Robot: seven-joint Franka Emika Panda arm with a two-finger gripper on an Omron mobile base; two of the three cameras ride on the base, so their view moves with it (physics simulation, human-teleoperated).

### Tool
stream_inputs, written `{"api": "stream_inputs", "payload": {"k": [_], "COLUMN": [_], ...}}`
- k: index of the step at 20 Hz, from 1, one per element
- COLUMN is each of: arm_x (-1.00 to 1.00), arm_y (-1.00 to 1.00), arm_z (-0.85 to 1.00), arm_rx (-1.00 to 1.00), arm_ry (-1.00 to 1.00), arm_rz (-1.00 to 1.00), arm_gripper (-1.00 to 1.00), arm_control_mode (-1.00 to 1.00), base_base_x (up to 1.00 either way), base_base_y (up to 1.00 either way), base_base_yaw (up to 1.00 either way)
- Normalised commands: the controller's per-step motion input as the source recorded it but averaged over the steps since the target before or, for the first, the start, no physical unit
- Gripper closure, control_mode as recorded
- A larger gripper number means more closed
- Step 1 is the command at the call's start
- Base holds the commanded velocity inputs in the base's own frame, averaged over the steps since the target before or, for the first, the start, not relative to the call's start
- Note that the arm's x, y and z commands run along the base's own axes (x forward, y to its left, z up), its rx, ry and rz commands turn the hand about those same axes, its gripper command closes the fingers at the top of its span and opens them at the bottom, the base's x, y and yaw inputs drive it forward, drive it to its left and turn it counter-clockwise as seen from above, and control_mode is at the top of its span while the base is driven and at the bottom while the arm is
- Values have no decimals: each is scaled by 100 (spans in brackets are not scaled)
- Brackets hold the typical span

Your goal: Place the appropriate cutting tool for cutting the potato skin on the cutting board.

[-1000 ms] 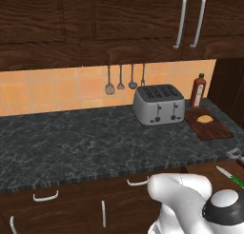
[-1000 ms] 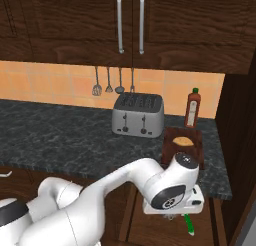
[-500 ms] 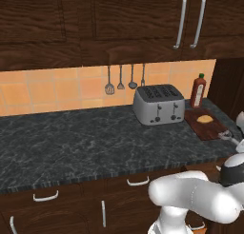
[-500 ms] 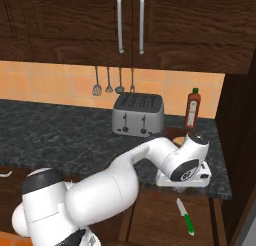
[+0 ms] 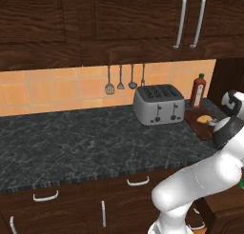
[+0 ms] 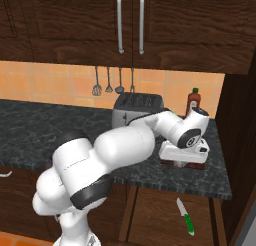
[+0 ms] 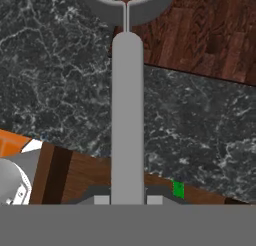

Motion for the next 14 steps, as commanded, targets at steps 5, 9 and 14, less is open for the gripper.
{"api": "stream_inputs", "payload": {"k": [5,9,14], "arm_x": [67,52,52], "arm_y": [4,1,3], "arm_z": [-18,-46,-47], "arm_rx": [0,0,0], "arm_ry": [1,0,0], "arm_rz": [0,0,0], "arm_gripper": [100,100,100], "arm_control_mode": [-100,-100,-100], "base_base_x": [0,0,0], "base_base_y": [0,0,0], "base_base_yaw": [0,0,0]}}
